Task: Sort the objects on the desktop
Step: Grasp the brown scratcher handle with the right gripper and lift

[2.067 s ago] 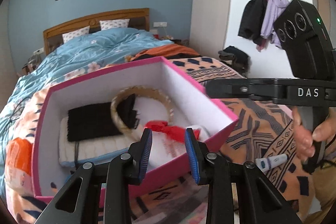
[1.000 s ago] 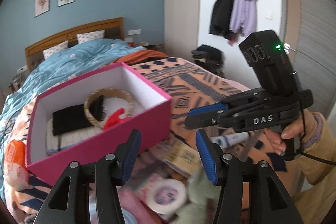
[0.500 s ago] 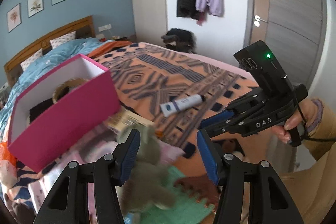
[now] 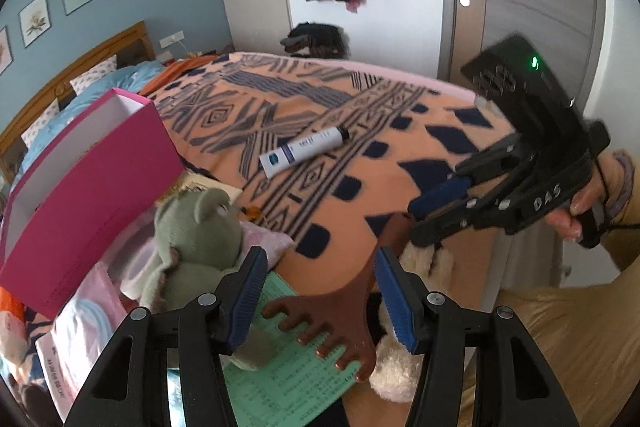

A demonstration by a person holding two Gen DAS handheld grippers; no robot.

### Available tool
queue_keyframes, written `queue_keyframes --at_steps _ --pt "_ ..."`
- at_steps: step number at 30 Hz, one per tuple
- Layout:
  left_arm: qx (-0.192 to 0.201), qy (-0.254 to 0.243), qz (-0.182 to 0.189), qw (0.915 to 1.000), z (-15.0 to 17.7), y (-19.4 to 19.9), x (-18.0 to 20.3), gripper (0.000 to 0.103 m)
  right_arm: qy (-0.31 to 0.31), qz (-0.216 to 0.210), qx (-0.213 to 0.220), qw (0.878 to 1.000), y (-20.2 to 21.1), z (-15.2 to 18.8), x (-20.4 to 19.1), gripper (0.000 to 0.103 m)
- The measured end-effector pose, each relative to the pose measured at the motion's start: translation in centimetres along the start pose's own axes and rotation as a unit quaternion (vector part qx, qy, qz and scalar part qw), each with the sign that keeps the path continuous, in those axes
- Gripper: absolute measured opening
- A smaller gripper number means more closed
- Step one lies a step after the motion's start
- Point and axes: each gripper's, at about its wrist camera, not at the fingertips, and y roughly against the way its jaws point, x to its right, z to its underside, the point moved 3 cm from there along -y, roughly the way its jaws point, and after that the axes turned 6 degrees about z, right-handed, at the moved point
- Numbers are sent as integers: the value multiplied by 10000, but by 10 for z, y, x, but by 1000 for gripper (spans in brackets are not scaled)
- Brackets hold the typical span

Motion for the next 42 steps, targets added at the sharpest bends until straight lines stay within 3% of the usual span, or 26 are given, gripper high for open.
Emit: queue_keyframes --at_steps 13,20,24,26,30,34,42 --pt "-765 -834 -243 9933 4 -33 16 57 185 236 325 9990 -8 -6 -4 45" --pt "-984 -891 -254 9908 -1 -45 14 57 -3 80 461 9989 -13 -16 4 45" --pt "-1111 -834 -251 9900 -1 -52 12 50 -99 -4 501 9987 -18 -24 7 45" --pt "-1157 -805 -227 9898 -2 -55 12 36 -147 -52 516 9985 -20 -27 9 45" --pt "-1193 -668 -180 9905 -5 -58 8 26 -352 -147 570 9976 -19 -30 15 45" --pt "-1092 -338 -50 9934 -9 -57 -1 22 -568 -243 640 9960 -13 -29 22 45" --pt "-777 420 352 9955 -15 -51 -19 16 -911 -1010 462 9896 -23 -31 18 45"
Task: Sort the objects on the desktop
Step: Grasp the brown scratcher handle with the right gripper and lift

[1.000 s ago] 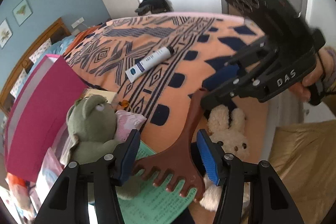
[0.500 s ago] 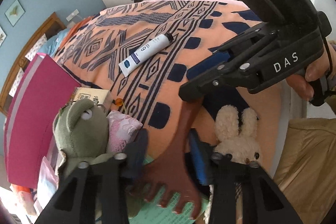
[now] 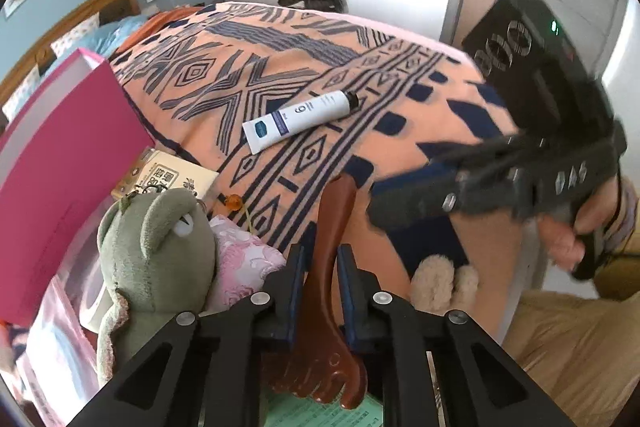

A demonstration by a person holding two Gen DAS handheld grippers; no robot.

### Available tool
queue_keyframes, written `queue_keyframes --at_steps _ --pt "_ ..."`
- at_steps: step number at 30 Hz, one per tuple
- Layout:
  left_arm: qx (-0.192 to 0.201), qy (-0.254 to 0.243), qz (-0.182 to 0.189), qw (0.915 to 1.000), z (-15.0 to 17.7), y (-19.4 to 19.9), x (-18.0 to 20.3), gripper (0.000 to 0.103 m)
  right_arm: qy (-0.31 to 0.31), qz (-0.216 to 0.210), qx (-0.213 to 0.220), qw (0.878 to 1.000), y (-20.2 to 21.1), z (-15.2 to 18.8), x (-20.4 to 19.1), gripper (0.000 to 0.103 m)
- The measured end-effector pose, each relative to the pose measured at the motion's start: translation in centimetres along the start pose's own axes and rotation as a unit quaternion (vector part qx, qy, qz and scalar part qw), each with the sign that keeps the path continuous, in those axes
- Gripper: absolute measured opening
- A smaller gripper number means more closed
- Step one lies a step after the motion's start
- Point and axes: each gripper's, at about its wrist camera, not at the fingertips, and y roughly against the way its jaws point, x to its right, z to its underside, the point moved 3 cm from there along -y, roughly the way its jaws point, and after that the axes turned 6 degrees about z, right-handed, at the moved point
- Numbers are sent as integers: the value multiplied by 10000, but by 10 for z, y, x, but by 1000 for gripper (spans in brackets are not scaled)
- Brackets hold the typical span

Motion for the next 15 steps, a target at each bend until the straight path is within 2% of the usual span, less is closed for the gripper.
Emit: queue_keyframes --at_steps 3,9,15 --pt "2 16 -60 10000 0 -1 0 16 68 -42 -132 9999 -11 -1 -8 45" --pt "-12 95 -112 9999 1 2 -7 18 -206 -155 -197 9995 -20 -6 -9 45" --pt "82 74 31 9999 3 11 -6 22 -448 -180 -264 9985 -30 -13 -10 45"
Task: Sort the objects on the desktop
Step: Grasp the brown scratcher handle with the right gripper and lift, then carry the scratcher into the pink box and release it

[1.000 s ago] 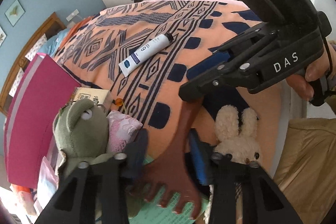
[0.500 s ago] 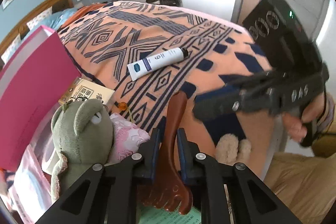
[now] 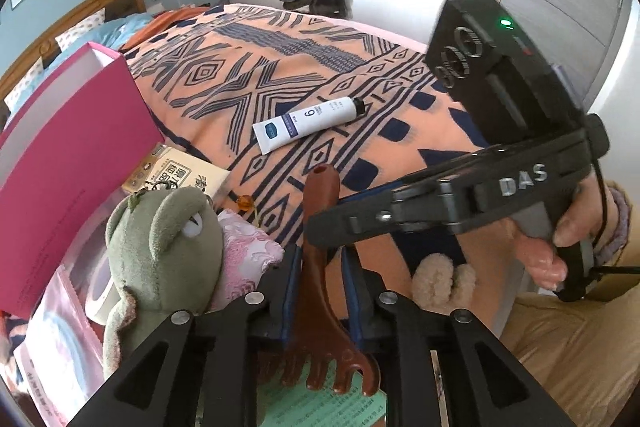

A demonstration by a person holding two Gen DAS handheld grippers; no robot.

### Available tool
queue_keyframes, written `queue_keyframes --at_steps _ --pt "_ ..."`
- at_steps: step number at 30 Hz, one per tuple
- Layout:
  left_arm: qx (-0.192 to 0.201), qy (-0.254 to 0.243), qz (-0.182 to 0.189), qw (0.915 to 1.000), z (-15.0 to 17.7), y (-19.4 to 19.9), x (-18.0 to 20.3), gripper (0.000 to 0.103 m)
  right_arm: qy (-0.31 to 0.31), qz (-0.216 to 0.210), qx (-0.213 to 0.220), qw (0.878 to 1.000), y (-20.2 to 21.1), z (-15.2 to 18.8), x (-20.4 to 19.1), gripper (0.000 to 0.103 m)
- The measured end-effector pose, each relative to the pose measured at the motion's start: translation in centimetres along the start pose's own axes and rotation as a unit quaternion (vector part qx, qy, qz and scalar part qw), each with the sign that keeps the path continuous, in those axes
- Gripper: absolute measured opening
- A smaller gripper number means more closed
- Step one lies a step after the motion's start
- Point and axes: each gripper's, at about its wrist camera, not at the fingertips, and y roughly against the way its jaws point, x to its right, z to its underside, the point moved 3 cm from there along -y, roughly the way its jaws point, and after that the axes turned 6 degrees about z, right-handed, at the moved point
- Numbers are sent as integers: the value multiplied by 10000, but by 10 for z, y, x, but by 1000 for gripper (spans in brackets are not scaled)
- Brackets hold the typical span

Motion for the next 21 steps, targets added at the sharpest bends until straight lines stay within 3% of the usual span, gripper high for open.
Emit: queue_keyframes --at_steps 4,13,21 --pt "43 60 56 10000 2 3 -3 22 -24 39 -9 10000 -6 -3 -3 45" --pt "170 254 311 9990 0 6 -9 23 85 58 142 9998 -2 -2 -1 34" --pt "368 440 545 9969 -6 12 -13 23 849 86 380 9956 15 -13 -34 19"
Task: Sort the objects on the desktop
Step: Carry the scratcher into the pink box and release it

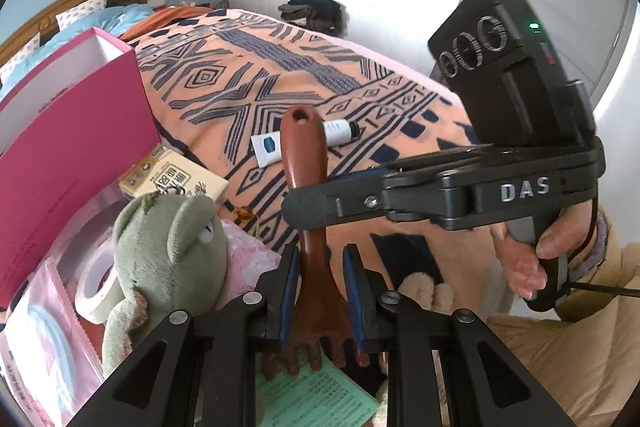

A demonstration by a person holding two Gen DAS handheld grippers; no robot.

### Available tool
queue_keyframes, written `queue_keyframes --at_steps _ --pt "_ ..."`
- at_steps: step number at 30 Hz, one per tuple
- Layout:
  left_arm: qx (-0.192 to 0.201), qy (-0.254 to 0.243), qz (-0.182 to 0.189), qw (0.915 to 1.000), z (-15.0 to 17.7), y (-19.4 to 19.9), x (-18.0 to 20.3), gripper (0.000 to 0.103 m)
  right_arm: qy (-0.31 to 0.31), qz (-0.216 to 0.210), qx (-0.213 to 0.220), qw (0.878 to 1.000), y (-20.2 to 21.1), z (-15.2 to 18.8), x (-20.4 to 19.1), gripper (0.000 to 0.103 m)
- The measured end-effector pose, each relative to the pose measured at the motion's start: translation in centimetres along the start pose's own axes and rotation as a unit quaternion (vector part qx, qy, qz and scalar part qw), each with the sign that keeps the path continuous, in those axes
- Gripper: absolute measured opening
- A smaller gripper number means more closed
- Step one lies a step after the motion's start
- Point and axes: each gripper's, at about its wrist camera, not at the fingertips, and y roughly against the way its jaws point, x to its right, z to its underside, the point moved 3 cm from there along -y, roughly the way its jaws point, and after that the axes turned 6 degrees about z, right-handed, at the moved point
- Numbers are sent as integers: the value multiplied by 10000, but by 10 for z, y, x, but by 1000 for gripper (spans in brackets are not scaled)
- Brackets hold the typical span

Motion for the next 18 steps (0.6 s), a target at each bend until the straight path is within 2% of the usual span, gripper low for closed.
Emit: queue_keyframes --at_steps 8,18 --pt "570 151 98 9982 -17 27 -5 23 857 143 156 9961 2 -31 -37 16" --pt "1084 220 -112 9938 -38 58 -24 24 1445 110 317 9889 6 -64 -70 16"
